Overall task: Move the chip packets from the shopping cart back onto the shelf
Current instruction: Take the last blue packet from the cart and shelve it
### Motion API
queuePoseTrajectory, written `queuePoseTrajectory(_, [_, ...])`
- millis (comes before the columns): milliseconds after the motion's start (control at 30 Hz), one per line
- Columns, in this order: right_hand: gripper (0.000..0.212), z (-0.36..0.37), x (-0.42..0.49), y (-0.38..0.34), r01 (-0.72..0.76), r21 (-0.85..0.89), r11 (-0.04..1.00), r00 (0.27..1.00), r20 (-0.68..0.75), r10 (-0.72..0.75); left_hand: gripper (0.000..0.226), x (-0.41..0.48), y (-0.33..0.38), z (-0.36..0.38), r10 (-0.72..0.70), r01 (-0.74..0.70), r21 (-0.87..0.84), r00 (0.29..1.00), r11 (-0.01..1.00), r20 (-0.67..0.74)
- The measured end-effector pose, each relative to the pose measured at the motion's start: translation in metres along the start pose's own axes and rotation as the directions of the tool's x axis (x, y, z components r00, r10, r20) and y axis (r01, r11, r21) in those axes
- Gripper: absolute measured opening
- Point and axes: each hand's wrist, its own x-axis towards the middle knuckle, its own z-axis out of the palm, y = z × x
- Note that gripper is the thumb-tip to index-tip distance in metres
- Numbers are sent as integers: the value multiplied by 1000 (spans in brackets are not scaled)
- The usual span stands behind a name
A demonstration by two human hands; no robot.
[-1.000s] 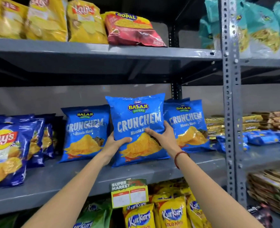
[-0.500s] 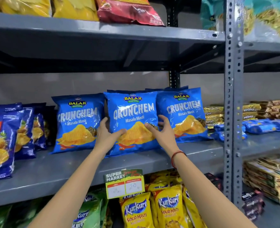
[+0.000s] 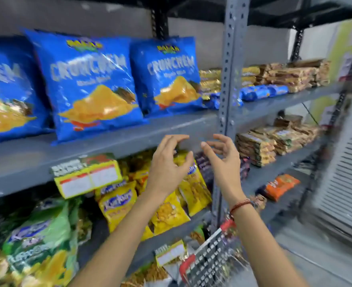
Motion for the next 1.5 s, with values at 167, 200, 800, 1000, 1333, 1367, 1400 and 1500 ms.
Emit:
queuePoseTrajectory(167, [28, -93, -50, 78, -236, -128, 963, 961, -178, 212, 35, -71, -16, 97, -99, 136, -81, 930, 987, 355])
queuePoseTrajectory(200, [27, -110, -60, 94, -289, -139, 947, 943, -213, 257, 34, -86, -19, 115, -111, 154, -71, 904, 986, 414])
queuePoseTrajectory(800, [68, -319, -350, 314, -957, -279, 81, 243, -617, 748, 55, -367, -79, 302, -375, 292, 424, -209, 858, 903])
queuePoseTrajectory(1000, [71, -338, -367, 345, -982, 79, 173, 107, -520, 847, 85, -416, -86, 345, -397, 294, 491, -325, 820, 858])
queuePoseTrajectory(1333, [72, -348, -387, 399, -957, 228, 179, 69, -420, 905, 127, -465, -93, 379, -490, 490, 657, -439, 572, 753])
queuePoseTrajectory(1367, [60, -346, -385, 395, -956, 221, 192, 85, -419, 904, 136, -474, -104, 381, -495, 513, 657, -432, 552, 754])
queuePoseTrajectory(1400, [50, -344, -385, 393, -951, 228, 210, 101, -414, 905, 142, -488, -120, 383, -479, 545, 652, -443, 527, 758])
queuePoseTrajectory(1500, [38, -338, -383, 384, -939, 242, 246, 127, -420, 898, 122, -467, -109, 376, -438, 596, 653, -485, 467, 757])
